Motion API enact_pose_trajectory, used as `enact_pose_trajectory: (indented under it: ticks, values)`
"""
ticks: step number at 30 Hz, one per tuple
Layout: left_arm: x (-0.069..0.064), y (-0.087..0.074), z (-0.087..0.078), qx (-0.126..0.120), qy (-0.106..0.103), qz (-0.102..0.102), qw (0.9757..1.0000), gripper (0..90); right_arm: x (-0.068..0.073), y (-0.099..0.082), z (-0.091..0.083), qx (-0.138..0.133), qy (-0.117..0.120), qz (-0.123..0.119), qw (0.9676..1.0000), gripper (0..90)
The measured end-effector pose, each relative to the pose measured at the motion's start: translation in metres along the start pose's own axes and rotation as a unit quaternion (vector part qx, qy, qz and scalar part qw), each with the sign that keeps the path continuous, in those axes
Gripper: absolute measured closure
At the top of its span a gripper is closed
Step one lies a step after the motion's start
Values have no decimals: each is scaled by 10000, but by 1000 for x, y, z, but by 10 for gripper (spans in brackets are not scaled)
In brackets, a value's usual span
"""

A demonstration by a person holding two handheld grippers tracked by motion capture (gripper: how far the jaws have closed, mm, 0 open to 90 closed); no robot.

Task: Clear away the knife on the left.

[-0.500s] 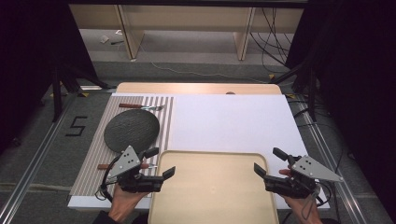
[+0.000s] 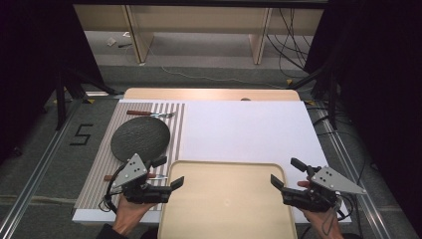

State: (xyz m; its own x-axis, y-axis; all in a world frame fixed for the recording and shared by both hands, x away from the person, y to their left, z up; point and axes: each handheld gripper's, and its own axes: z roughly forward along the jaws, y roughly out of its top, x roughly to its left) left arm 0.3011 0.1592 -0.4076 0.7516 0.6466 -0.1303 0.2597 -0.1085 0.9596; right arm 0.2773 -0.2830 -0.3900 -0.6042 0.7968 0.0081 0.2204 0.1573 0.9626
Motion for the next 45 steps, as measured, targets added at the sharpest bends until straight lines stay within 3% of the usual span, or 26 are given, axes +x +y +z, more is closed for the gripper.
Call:
enact_pose_trajectory:
  ticks: [4,9,14,18,19,23,25,28,31,32,33,36,37,38,41,42,43,44,45]
  values:
    - [3,0,1,91,-44,-14,9999,136,0,0,0,-19,2,20,10000,172]
    - [5,1,2,310,-20,141,9994,137,0,0,0,-26,-5,24,10000,172]
    - [9,3,0,350,-85,-31,9993,140,-1,0,0,-17,5,31,10000,172]
    - [13,6,-3,467,61,89,9989,140,-1,0,0,-19,2,46,10000,173]
    - [17,8,-6,612,163,152,9979,140,-1,0,0,-11,3,31,10000,173]
    - [24,10,-10,837,231,111,9962,142,-1,0,0,-20,6,44,10000,173]
    - [33,9,-11,1054,379,50,9937,141,-1,0,0,-5,0,54,10000,173]
    - [42,10,-16,1147,386,-115,9926,141,-1,0,0,-4,-5,68,10000,173]
    - [45,11,-18,1219,438,-57,9916,142,-1,0,-1,-18,-15,66,10000,173]
    - [48,11,-21,1363,537,83,9892,141,-1,0,-1,-15,-11,73,10000,173]
    - [48,11,-21,1363,537,83,9892,141,-1,0,-1,-15,-11,73,10000,173]
    - [56,12,-26,1598,688,197,9846,141,-1,0,-1,5,-14,58,10000,173]
    - [61,12,-29,1815,785,231,9800,145,-1,0,0,2,-10,71,10000,173]
    - [61,12,-29,1815,785,231,9800,145,-1,0,0,2,-10,71,10000,173]
    - [68,14,-35,2088,940,287,9730,145,-1,0,-1,15,-14,61,10000,173]
    - [73,14,-37,2313,912,291,9682,145,-1,0,0,3,-7,67,10000,173]
    - [73,14,-37,2313,912,291,9682,145,-1,0,0,3,-7,67,10000,173]
    - [76,13,-38,2536,914,328,9624,145,-1,0,0,13,-9,61,10000,173]
    - [79,12,-39,2646,931,341,9592,145,-1,0,0,4,-11,62,10000,173]
